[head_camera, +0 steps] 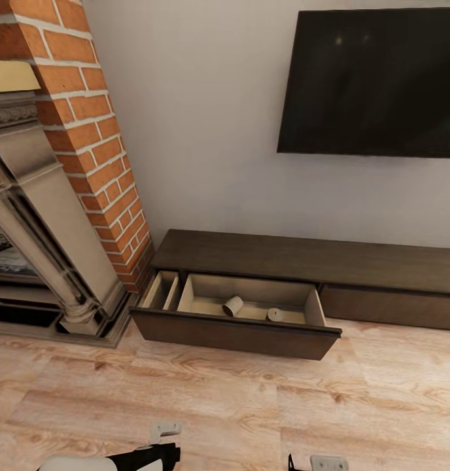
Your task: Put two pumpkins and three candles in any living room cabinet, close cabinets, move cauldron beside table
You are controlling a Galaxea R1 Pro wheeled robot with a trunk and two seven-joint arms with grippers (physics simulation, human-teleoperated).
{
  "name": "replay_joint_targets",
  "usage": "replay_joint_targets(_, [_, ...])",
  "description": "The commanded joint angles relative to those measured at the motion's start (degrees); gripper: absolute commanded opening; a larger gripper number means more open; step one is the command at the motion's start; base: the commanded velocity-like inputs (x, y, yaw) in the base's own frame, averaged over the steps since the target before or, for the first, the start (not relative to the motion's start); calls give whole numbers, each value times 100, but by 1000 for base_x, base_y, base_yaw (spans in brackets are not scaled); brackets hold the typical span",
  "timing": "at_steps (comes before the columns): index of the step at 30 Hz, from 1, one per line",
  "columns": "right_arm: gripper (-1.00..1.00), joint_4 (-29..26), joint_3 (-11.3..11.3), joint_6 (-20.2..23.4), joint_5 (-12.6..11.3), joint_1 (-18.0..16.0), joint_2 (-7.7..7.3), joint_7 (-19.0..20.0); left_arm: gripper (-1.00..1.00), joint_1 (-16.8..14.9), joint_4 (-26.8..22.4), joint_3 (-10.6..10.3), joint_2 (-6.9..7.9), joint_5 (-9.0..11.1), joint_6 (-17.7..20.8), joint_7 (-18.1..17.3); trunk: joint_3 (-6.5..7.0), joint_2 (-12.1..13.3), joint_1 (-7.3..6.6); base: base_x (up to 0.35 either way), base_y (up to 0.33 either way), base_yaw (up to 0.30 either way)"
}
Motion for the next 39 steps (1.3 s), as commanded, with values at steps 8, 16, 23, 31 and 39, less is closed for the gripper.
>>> replay_joint_targets(8, [100, 212, 31, -206, -39, -4, 7, -47, 100, 6, -49, -47, 164, 50, -199, 38, 140, 320, -177, 0, 0, -16])
replay_joint_targets(16, [100, 626, -1, -948, -59, -4, 22, -49, 100, 137, -72, -47, 349, 50, -1085, 21, 284, 641, -352, 0, 0, -259])
replay_joint_targets(23, [100, 691, -11, -1025, -85, -4, 22, -49, 100, 187, -72, -47, 345, 50, -1096, 5, 409, 921, -506, 0, 0, -268])
replay_joint_targets(31, [100, 778, -33, -1171, -125, -4, 2, -49, 100, 650, -72, -47, 362, 50, -2401, -7, 409, 921, -506, 0, 0, -269])
replay_joint_targets(39, [100, 1353, -29, -1875, -145, -4, 3, -49, 100, 1483, -42, -55, 472, 50, -3494, -1, 409, 921, -506, 0, 0, -278])
